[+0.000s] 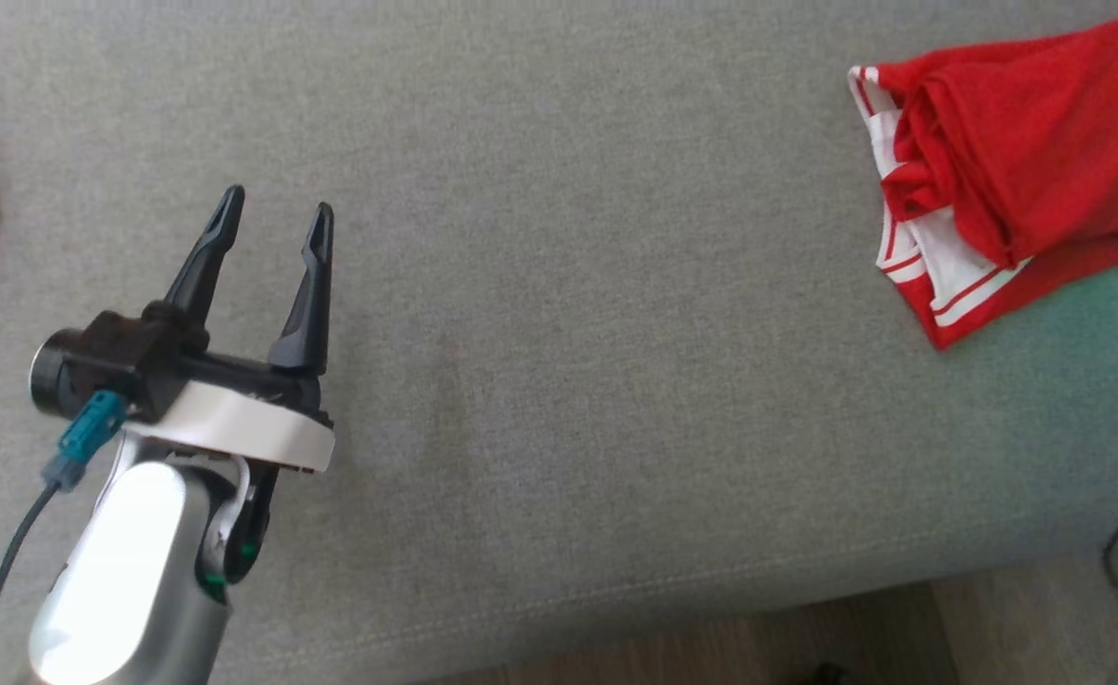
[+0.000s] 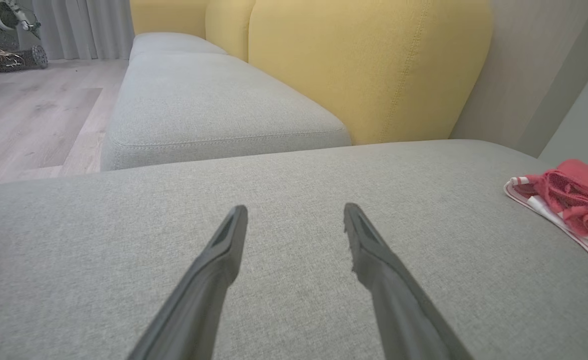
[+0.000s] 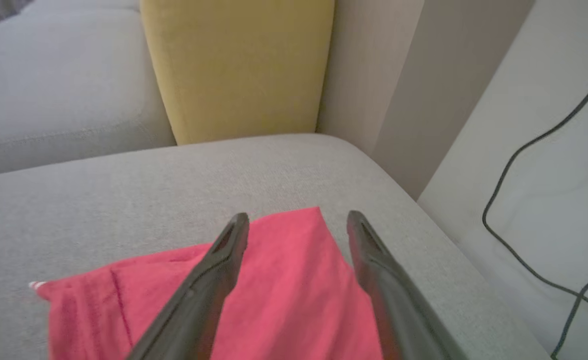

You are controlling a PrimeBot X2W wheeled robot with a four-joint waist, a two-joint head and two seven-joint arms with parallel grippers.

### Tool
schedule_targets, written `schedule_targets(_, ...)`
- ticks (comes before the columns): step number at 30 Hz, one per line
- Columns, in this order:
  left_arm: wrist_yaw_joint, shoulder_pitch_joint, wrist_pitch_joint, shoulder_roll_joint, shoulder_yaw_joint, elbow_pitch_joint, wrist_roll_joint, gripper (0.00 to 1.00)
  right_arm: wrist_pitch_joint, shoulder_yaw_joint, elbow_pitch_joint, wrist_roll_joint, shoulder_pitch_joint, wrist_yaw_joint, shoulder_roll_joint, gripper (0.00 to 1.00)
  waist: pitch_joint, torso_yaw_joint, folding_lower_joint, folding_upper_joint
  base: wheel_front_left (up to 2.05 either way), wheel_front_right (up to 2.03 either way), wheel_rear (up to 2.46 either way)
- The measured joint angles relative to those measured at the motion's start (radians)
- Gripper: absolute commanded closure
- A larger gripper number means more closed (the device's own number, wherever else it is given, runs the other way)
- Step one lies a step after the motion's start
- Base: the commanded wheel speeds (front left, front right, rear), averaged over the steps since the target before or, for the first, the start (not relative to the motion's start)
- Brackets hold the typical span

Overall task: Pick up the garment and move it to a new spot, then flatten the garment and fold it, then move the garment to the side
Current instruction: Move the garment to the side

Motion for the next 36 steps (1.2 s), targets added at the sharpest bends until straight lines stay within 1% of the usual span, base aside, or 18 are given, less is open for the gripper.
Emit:
schedule_targets(8,0.020,0.065,-0.007,-0.002,0.021,0.017,-0.020,0.00,-0.071,0.115,-0.237,0.012,0.166,0.000,0.081,0.00,-0.077,0.015,0.0000,0.0000,0.00,0.00,0.00)
schedule_targets(12,0.037,0.090,-0.008,-0.003,0.030,0.017,-0.030,0.00,-0.091,0.186,-0.318,0.025,0.250,0.000,0.107,0.00,-0.115,0.042,0.0000,0.0000,0.00,0.00,0.00)
schedule_targets(16,0.053,0.121,-0.008,-0.003,0.039,0.017,-0.037,0.00,-0.108,0.247,-0.339,0.045,0.313,0.000,0.115,0.00,-0.148,0.080,0.0000,0.0000,0.00,0.00,0.00)
schedule_targets(20,0.062,0.157,-0.008,-0.001,0.048,0.016,-0.045,0.00,-0.138,0.281,-0.346,0.067,0.350,0.000,0.120,0.00,-0.185,0.118,-0.0001,0.0000,0.00,0.00,0.00)
schedule_targets(27,0.068,0.206,-0.001,0.002,0.039,0.016,-0.047,0.00,-0.166,0.292,-0.346,0.090,0.451,0.000,0.121,0.00,-0.256,0.164,-0.0001,0.0000,0.00,0.00,0.00)
schedule_targets(36,0.081,0.276,0.016,0.006,0.006,0.011,-0.044,0.00,-0.168,0.305,-0.349,0.090,0.560,0.000,0.124,0.00,-0.345,0.186,-0.0001,0.0001,0.00,0.00,0.00)
